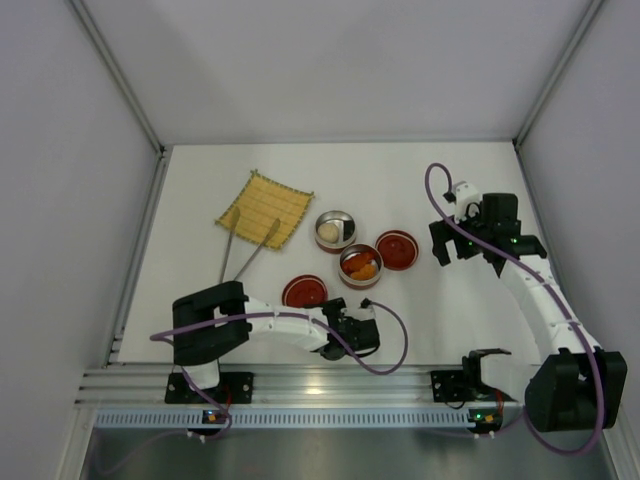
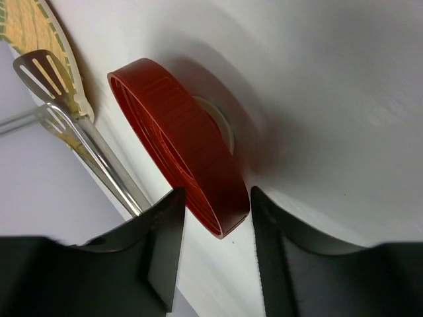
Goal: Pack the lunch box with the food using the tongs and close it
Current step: Pick up the box lid from the center of the board.
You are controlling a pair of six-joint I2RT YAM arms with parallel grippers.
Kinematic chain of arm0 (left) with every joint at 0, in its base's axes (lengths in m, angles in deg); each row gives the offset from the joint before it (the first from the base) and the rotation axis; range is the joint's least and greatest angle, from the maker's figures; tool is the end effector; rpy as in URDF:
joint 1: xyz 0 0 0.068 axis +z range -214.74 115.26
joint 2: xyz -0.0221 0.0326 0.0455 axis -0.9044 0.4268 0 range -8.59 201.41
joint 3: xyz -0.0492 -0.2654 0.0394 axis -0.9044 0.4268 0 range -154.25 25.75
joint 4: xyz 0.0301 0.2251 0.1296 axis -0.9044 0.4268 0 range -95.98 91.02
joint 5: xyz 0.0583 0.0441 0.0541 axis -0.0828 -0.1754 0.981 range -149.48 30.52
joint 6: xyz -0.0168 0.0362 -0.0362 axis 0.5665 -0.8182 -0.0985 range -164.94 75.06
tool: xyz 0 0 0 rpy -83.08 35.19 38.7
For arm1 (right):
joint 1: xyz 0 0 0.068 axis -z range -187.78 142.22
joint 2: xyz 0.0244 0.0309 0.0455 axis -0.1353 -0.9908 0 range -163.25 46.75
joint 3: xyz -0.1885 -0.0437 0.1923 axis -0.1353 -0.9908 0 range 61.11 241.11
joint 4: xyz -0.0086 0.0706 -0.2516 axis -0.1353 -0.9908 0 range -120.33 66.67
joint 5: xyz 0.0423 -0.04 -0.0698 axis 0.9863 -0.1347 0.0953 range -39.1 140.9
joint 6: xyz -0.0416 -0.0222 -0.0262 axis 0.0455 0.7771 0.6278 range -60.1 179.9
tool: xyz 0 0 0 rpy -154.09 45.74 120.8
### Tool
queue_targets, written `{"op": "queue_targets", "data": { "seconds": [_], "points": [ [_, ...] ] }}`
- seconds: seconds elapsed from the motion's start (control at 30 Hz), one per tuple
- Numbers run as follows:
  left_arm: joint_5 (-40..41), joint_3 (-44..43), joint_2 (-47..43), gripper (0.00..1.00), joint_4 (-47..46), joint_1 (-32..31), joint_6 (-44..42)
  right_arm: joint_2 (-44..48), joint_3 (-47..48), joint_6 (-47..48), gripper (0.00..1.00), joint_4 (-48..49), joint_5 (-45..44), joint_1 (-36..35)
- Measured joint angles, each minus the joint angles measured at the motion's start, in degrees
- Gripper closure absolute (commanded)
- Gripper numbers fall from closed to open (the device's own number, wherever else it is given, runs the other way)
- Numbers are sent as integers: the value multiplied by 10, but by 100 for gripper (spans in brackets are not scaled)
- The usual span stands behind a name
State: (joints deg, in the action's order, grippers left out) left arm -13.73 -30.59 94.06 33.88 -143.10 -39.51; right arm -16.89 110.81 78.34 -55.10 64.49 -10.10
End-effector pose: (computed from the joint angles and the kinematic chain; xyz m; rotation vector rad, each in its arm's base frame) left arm 0.0850 -0.2858 0.1367 1.4375 2.0039 0.7193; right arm 0.2303 0.0177 0.2714 -0.5337 2.2832 0.1427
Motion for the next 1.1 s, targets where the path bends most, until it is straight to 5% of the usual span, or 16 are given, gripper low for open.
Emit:
{"op": "queue_targets", "data": {
  "seconds": [0.27,0.77,0.9,1.1],
  "points": [
    [8,0,-12,100,10,0,-23,6,-3,-2,1,-1,10,0],
    [31,-141,-159,100,99,41,-115,5,10,-130,1,39,206,2],
    [28,-226,-202,100,94,46,-172,2,2,-238,4,139,277,2],
    [11,-313,-221,100,98,46,-218,-55,-50,-475,14,428,347,-3]
  ]
}}
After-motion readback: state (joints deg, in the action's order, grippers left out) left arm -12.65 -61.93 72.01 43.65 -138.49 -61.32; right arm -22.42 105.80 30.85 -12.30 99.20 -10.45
